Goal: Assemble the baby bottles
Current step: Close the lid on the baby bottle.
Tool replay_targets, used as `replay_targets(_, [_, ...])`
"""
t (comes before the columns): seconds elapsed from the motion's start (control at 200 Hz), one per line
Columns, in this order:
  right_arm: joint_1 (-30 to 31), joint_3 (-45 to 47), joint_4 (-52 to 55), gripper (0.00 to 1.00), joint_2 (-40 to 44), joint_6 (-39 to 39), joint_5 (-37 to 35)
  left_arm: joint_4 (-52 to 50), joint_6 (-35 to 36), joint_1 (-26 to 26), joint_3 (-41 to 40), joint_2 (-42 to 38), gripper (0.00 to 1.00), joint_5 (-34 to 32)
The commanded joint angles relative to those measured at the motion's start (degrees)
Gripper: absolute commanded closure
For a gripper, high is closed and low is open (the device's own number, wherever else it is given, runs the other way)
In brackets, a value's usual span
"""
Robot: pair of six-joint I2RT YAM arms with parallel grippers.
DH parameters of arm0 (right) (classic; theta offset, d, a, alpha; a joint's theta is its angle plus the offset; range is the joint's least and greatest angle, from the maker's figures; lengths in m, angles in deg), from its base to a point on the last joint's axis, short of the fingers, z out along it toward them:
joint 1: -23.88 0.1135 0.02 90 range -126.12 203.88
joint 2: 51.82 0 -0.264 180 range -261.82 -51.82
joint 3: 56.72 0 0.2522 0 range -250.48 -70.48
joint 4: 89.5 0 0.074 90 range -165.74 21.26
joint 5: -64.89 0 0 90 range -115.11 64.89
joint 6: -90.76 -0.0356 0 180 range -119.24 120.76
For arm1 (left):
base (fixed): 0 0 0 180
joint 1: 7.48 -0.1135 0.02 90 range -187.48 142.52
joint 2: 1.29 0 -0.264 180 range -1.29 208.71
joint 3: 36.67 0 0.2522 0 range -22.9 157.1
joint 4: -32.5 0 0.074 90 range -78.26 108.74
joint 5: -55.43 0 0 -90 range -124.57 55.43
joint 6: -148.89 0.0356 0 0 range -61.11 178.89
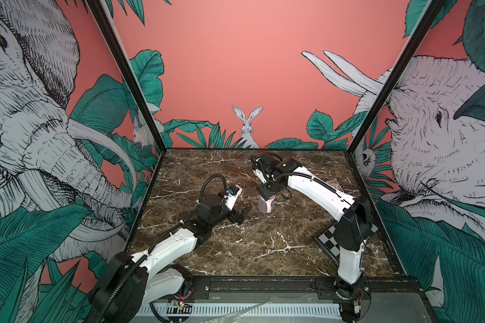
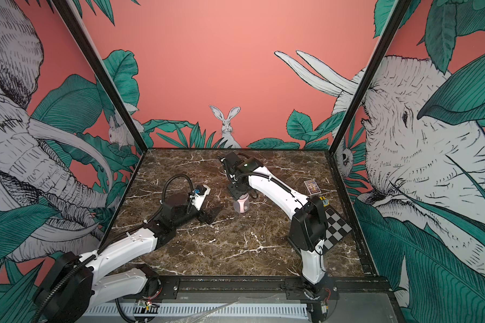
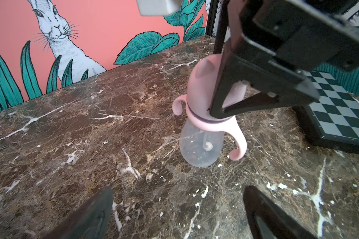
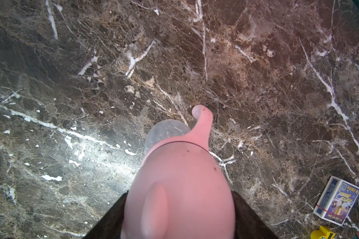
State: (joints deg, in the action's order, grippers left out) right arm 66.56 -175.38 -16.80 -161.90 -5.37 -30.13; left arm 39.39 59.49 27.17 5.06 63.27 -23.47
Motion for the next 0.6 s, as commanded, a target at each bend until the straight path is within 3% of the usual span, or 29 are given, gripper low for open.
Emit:
replay_targets(0.0, [-0.6, 4.8, 1.8, 0.32, -0.6, -1.7, 3.0, 0.4, -0.1, -0.4, -0.5, -0.4, 0.01, 0.1])
replay_targets(0.265, [-1.2, 9.0, -1.7, 0.33, 0.2, -2.9, 4.6, -0.6, 0.2, -0.4, -0.3, -1.0, 0.01, 0.2])
replay_targets(0.595, [-1.2, 7.8, -3.0, 0.31, 2.3, -3.2, 3.4, -1.0, 0.3, -0.4, -0.1, -1.4, 0.01, -0.1])
